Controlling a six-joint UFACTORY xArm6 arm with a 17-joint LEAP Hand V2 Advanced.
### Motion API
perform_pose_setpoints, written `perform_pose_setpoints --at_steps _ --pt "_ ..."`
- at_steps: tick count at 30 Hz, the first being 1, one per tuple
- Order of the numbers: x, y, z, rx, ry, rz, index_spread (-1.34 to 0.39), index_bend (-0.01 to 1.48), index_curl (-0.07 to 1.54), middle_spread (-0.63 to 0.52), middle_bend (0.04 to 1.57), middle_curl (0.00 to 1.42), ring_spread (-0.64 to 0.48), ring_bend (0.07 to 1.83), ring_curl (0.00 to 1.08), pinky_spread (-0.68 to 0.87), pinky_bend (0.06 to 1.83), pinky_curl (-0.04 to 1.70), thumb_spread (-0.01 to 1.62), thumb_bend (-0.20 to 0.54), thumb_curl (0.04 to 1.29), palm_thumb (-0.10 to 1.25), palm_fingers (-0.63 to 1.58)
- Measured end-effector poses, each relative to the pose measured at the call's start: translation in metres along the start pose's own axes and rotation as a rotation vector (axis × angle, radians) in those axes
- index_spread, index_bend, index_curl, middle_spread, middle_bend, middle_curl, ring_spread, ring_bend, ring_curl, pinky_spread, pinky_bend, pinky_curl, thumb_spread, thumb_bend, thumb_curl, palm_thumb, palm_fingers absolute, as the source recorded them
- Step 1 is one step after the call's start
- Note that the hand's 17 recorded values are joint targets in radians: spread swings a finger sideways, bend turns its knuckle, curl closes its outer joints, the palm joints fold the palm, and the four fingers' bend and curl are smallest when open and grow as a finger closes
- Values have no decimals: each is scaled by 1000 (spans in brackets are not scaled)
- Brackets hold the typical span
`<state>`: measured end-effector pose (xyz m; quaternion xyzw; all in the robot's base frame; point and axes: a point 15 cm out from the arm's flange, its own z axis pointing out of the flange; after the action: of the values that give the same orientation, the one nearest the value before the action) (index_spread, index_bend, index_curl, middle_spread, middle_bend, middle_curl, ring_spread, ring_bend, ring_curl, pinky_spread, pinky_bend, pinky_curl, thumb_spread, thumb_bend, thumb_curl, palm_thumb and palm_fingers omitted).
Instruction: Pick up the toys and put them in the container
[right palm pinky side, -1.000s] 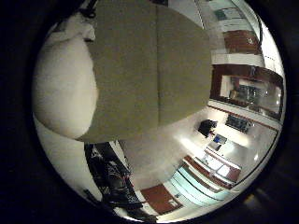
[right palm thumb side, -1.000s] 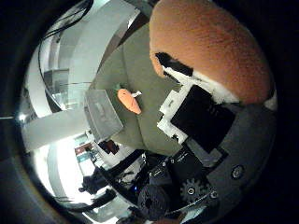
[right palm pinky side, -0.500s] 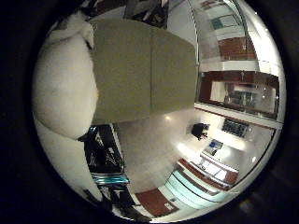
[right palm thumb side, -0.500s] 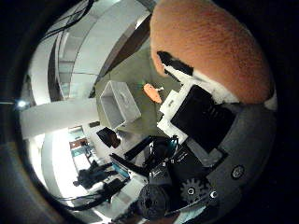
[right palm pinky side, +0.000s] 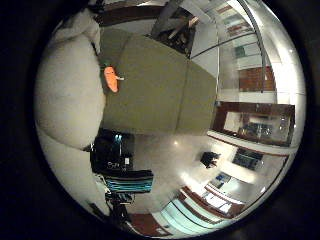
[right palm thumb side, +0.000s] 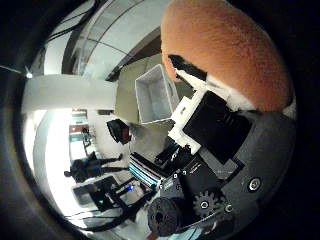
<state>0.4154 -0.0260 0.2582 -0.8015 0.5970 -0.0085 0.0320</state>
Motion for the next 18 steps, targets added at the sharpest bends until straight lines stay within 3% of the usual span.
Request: perform_pose_setpoints --at_steps 6,18 --pt "-75 4 20 -31 -20 -80 -209 1182 687 -112 1339 625 -164 1455 594 -192 1339 802 1099 -12 643 1027 1202" --pt "-182 -25 19 64 -26 -206 -209 1181 686 -112 1339 623 -164 1454 592 -198 1321 836 1091 -12 654 1033 1204"
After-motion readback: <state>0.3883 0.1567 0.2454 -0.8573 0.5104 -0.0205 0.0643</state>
